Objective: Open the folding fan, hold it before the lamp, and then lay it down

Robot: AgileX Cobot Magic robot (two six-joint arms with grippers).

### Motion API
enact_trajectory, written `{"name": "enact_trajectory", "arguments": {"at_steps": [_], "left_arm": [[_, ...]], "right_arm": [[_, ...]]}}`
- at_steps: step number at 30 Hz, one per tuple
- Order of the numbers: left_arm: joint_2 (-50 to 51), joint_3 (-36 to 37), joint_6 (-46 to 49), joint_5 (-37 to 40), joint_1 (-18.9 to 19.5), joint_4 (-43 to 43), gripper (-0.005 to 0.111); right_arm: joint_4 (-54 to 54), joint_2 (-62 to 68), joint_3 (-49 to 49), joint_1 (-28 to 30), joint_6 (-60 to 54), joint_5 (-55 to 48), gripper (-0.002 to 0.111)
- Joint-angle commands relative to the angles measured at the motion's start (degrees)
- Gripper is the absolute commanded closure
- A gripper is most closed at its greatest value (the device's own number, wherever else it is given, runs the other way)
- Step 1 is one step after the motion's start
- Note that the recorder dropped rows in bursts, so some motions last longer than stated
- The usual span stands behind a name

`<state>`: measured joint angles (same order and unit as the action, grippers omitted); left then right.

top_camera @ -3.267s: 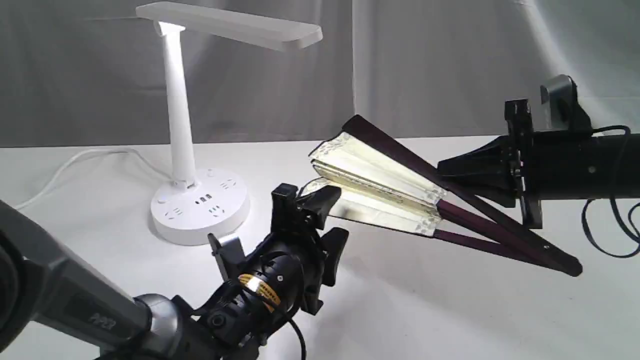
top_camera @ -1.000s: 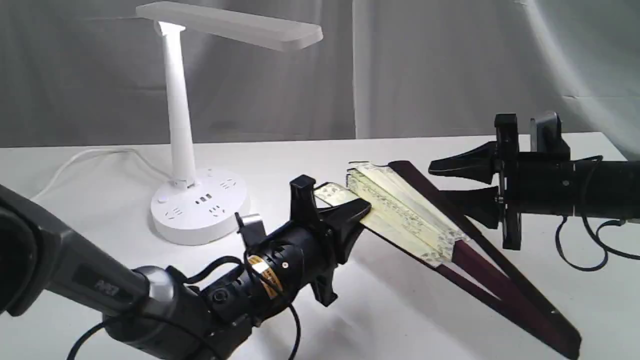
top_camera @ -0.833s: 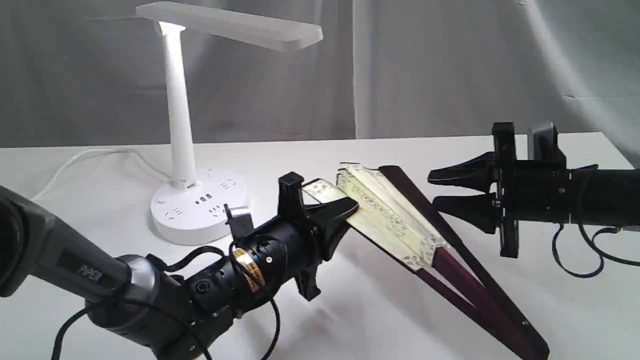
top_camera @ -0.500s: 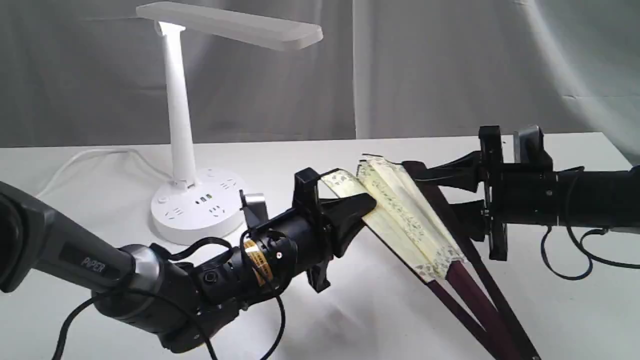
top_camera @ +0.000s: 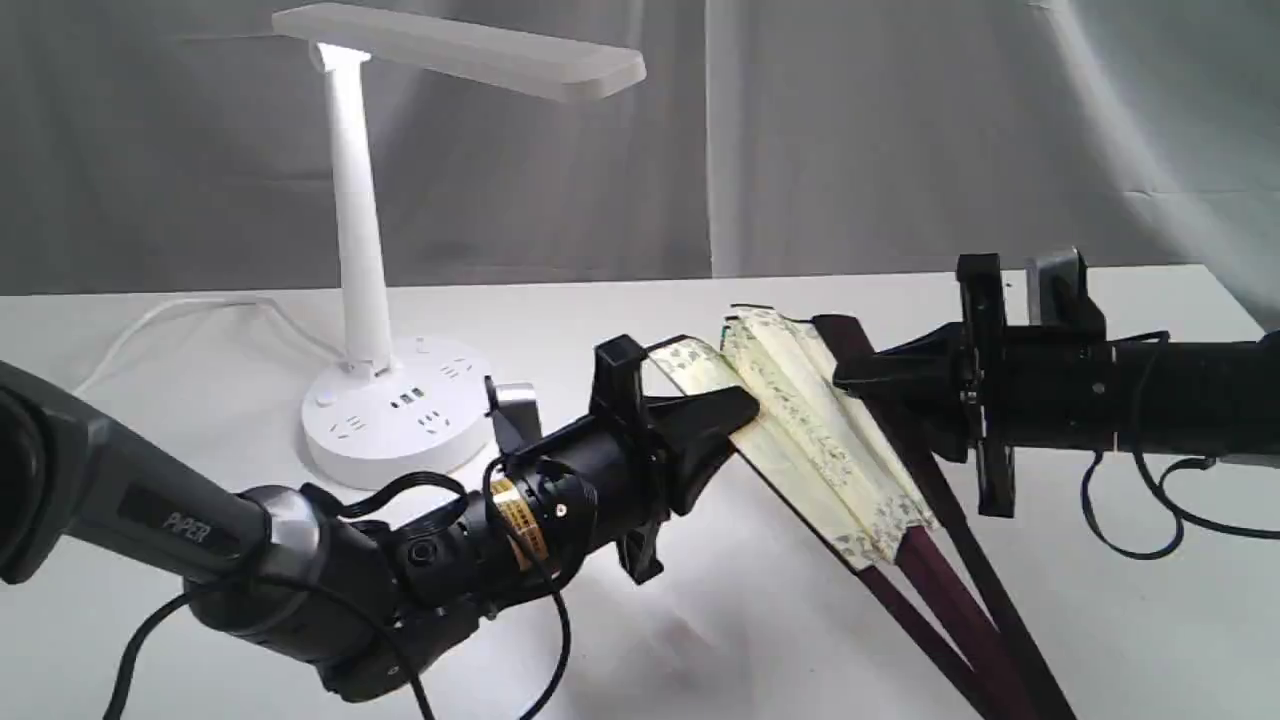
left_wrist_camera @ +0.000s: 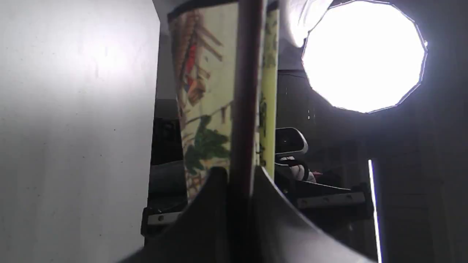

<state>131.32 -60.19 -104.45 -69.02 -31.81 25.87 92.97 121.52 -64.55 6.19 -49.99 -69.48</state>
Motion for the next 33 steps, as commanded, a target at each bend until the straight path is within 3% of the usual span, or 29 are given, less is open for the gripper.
{"name": "enact_trajectory", "arguments": {"at_steps": [1, 3, 17, 26, 33], "left_arm": [[-1.99, -0.29, -0.44, -0.94, -0.11, -0.05, 0.107], [-2.51, -0.29, -0.44, -0.94, -0.11, -0.17, 0.107], [-8.89, 6.71, 2.12, -0.94, -0.11, -11.79, 0.107], [-13.22, 11.81, 3.00, -0.94, 4.04, -11.06, 0.107], [-15.75, 13.54, 3.00, -0.94, 7.55, -12.33, 0.107]], "right_arm": [[1.70, -0.02, -0.25, -0.02, -1.16, -0.49, 0.103], [2.92, -0.02, -0.25, -0.02, -1.65, -0.49, 0.108], [6.98, -0.02, -0.25, -5.82, -2.20, -0.49, 0.108], [6.98, -0.02, -0.63, -7.80, -2.29, -0.49, 0.108], [6.98, -0.02, -7.01, -10.22, 0.52, -0.49, 0.108]]}}
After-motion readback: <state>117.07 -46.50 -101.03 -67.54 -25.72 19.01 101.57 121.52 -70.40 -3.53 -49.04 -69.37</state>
